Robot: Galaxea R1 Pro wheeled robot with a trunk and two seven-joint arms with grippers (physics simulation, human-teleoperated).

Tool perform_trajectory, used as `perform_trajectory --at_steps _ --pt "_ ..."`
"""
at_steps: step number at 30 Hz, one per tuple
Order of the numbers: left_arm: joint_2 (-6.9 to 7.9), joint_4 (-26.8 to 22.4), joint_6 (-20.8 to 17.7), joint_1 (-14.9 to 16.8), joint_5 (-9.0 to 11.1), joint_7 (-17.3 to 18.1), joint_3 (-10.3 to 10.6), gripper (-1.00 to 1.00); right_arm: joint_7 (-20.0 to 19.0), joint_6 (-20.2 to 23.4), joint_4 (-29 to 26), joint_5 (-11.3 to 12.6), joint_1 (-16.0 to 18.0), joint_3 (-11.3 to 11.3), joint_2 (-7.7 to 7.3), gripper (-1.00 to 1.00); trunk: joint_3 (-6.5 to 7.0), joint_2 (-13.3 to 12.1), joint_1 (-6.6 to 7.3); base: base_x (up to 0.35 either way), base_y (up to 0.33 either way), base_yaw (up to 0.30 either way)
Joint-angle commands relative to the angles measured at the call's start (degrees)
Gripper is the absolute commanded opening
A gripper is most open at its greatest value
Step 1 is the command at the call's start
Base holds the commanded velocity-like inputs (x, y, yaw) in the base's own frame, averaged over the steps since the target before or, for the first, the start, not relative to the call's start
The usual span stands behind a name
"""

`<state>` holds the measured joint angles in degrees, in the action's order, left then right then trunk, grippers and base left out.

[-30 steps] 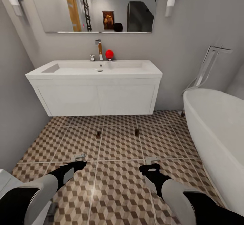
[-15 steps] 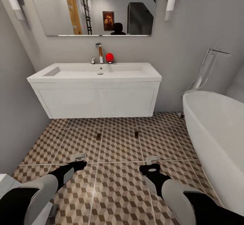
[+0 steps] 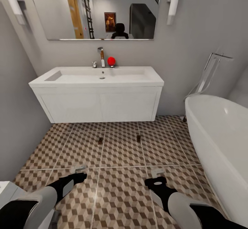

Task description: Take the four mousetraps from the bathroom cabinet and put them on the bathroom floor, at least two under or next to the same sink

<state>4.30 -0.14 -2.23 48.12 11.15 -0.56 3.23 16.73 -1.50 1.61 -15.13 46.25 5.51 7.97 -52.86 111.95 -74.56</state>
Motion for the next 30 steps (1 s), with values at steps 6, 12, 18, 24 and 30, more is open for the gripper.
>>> perform_trajectory --at_steps 6,12,18,24,30 --pt "-0.09 -0.01 -0.51 -1.34 0.54 -0.15 0.36 1.00 0.41 -0.18 0.22 -0.59 -1.91 0.46 -0.28 1.00 1.04 -2.40 1.33 0.000 0.000 0.000" --pt "-0.04 -0.03 -1.91 -1.63 0.54 -0.52 0.32 1.00 0.46 -0.19 0.23 -0.61 -4.34 0.46 -1.00 1.00 2.12 -4.81 2.65 0.000 0.000 0.000" --pt "0.39 -0.03 -2.35 -1.69 0.79 -0.63 0.30 1.00 0.50 -0.30 0.23 -0.67 -6.50 0.46 -1.41 1.00 3.20 -7.21 3.97 0.000 0.000 0.000" --pt "0.77 -0.03 -2.26 -1.83 1.92 -0.44 0.30 1.00 0.50 -0.72 0.23 -0.69 -7.83 0.46 -1.53 1.00 4.27 -9.62 5.28 0.000 0.000 0.000" --pt "0.85 -0.03 -2.14 -1.99 2.75 -0.29 0.32 1.00 0.50 -0.79 0.23 -0.64 -8.14 0.46 -1.52 1.00 5.35 -12.03 6.60 0.000 0.000 0.000"
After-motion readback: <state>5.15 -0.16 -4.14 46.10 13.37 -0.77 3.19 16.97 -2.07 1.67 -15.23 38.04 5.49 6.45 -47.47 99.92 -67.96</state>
